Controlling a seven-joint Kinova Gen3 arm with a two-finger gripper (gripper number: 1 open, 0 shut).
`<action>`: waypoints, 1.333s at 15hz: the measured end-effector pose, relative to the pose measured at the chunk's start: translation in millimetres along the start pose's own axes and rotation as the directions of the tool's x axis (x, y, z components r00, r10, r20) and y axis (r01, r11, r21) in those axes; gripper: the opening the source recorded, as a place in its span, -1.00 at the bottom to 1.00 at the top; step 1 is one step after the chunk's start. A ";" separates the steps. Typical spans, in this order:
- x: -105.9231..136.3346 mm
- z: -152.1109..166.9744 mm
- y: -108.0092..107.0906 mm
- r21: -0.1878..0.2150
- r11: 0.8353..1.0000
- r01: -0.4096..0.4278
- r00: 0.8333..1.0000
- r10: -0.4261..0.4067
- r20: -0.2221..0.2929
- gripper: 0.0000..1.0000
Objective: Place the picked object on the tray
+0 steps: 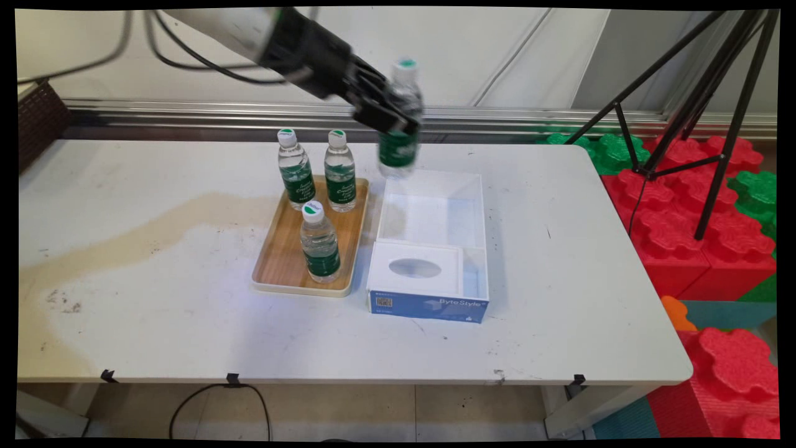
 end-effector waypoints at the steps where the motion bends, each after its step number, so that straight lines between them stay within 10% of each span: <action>1: -3.7 -17.7 -3.0 0.007 1.000 0.009 1.000 -0.009 0.008 -1.00; 10: -79.1 -129.2 -14.3 0.037 0.997 0.064 0.993 -0.067 0.100 -1.00; 20: -158.8 -120.1 -28.8 0.023 0.991 0.135 0.988 -0.136 0.079 -1.00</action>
